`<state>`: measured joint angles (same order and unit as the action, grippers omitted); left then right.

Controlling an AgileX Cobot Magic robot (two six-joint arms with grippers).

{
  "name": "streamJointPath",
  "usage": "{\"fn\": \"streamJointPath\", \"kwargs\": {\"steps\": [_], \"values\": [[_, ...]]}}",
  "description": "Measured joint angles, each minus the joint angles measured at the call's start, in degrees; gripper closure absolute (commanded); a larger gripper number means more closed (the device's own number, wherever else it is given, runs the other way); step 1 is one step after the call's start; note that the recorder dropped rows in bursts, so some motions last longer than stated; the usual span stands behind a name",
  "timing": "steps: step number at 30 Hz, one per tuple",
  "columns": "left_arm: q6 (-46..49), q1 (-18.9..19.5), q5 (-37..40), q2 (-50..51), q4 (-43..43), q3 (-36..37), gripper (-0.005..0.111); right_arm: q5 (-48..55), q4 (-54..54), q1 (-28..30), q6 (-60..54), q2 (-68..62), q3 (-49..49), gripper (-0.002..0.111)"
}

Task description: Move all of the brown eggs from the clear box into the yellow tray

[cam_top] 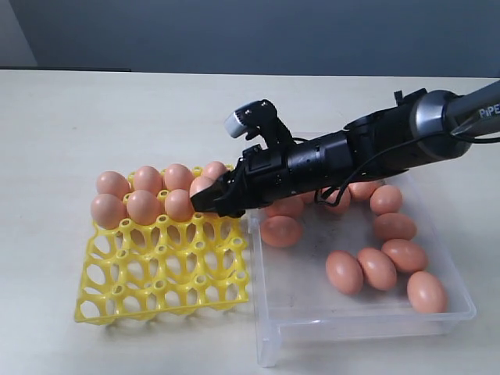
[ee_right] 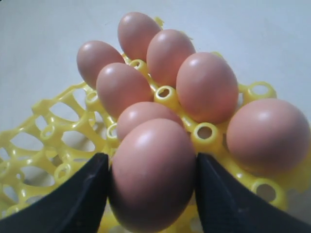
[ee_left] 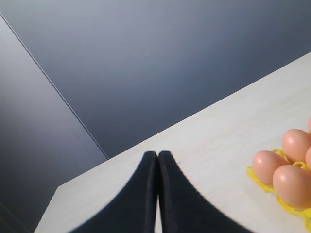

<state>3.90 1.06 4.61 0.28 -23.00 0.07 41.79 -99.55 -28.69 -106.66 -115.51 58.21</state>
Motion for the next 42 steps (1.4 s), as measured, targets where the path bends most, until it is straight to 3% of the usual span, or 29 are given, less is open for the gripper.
{"fn": "streamJointPath", "kwargs": {"steps": [29,31,37,42], "values": [[0.00,0.00,0.00,0.00,0.00,0.00,0.106,-4.90,-0.77,0.00,-1.39,-1.47,2.58,0.109],[0.00,0.00,0.00,0.00,0.00,0.00,0.106,-4.68,-0.87,0.00,-1.48,-1.59,2.72,0.104],[0.00,0.00,0.00,0.00,0.00,0.00,0.106,-4.15,-1.01,0.00,-1.63,-2.00,2.96,0.073],[0.00,0.00,0.00,0.00,0.00,0.00,0.106,-4.15,-1.12,0.00,-1.68,-2.00,2.96,0.067]]}}
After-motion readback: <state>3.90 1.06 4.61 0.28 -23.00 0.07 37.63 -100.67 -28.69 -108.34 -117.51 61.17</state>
